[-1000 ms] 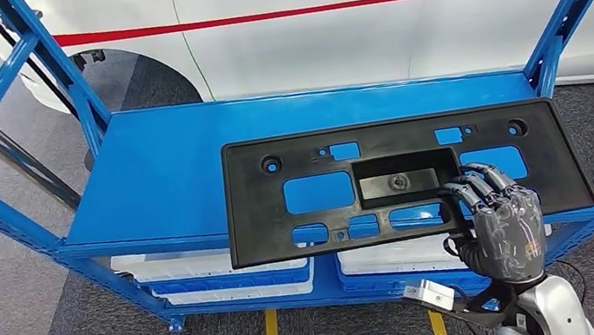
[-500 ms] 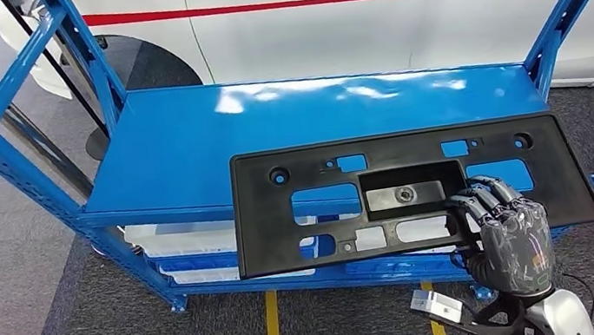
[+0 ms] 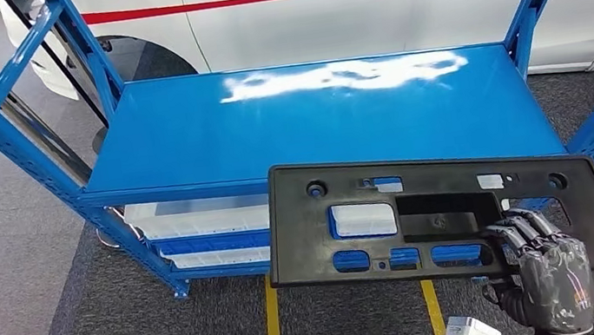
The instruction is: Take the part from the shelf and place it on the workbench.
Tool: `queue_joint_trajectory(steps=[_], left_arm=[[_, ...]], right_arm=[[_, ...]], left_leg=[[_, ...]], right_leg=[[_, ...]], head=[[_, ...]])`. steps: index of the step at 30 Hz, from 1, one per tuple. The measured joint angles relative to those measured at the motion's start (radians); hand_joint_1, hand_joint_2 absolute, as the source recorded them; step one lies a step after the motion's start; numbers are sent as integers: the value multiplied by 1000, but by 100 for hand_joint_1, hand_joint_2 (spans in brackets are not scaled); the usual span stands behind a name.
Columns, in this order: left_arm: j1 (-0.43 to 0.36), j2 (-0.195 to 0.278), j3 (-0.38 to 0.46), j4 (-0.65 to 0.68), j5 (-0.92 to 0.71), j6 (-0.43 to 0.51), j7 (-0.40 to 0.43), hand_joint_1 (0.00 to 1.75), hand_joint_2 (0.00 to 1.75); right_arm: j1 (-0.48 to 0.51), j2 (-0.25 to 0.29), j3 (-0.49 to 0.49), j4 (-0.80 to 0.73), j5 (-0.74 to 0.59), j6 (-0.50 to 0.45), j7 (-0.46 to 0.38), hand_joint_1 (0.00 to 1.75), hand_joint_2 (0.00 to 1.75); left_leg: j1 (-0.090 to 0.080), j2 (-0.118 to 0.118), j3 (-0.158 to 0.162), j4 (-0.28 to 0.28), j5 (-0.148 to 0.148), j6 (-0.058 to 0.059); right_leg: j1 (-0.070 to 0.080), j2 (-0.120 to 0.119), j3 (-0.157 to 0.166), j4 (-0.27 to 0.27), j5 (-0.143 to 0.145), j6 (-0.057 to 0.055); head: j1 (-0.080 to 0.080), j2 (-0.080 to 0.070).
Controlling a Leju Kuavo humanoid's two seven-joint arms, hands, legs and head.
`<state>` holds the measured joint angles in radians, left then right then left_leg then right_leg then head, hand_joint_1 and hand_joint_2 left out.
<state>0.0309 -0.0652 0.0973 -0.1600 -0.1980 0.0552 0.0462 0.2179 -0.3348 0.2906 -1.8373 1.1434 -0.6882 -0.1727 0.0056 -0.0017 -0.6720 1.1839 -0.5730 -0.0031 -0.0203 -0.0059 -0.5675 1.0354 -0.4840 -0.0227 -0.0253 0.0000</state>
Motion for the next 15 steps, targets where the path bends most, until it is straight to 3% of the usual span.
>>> queue_joint_trajectory(steps=[1, 2, 3, 4, 6, 8, 9, 11, 12, 13, 15], left_arm=[[1, -1, -4, 0, -9, -2, 1, 0, 175], [2, -2, -10, 0, -19, -3, 3, 0, 175], [2, -3, -16, 1, -29, -3, 6, 0, 175], [2, -5, -24, 1, -38, -2, 12, 0, 175], [1, -9, -37, 2, -55, 3, 27, 0, 175], [2, -15, -52, 2, -73, 10, 43, 0, 175], [2, -19, -61, 2, -82, 13, 48, 0, 175], [5, -29, -80, 4, -101, 15, 52, 0, 175], [6, -34, -90, 6, -114, 14, 52, 0, 175], [6, -37, -100, 7, -127, 13, 52, 0, 175], [8, -41, -123, 9, -150, 11, 53, 0, 175]], right_arm=[[22, -3, -7, -13, 2, 0, 8, 175, 175], [43, -5, -14, -26, 5, 0, 15, 175, 175], [62, -6, -20, -38, 10, 0, 24, 175, 175], [80, -6, -26, -52, 15, 0, 35, 175, 175], [115, -6, -36, -80, 32, 0, 59, 175, 175], [150, -6, -47, -113, 58, 0, 93, 175, 175], [168, -7, -51, -131, 72, 0, 113, 175, 175], [202, -10, -57, -167, 102, 0, 159, 175, 175], [220, -12, -57, -185, 122, 2, 187, 175, 175], [236, -15, -57, -201, 144, 4, 215, 175, 175], [260, -23, -54, -228, 191, 12, 271, 175, 175]], left_leg=[[2, 0, -10, 60, -37, -3], [3, 0, -11, 104, -52, -4], [3, 0, 0, 122, -43, -4], [3, 0, 29, 106, -18, -2], [2, 0, 130, -12, 23, 9], [-3, -2, 222, -147, 15, 19], [-7, -2, 242, -184, 6, 23], [-9, -1, 236, -202, 22, 30], [-8, 1, 227, -208, 35, 38], [-6, 4, 215, -213, 50, 45], [-6, 10, 186, -216, 77, 56]], right_leg=[[1, -1, -15, 1, 11, -1], [2, -2, -30, 3, 21, 0], [3, -3, -45, 6, 31, 2], [3, -4, -60, 9, 41, 3], [5, -4, -85, 14, 59, 8], [6, -5, -96, 15, 78, 19], [5, -7, -96, 12, 88, 26], [2, -7, -97, 1, 107, 41], [0, -5, -103, 5, 97, 46], [0, -1, -111, 23, 66, 51], [-1, 4, -133, 114, -42, 57]], head=[[0, 0], [0, 0], [0, 0], [0, 0], [0, 0], [0, 0], [0, 0], [0, 0], [0, 0], [1, 0], [4, 0]])
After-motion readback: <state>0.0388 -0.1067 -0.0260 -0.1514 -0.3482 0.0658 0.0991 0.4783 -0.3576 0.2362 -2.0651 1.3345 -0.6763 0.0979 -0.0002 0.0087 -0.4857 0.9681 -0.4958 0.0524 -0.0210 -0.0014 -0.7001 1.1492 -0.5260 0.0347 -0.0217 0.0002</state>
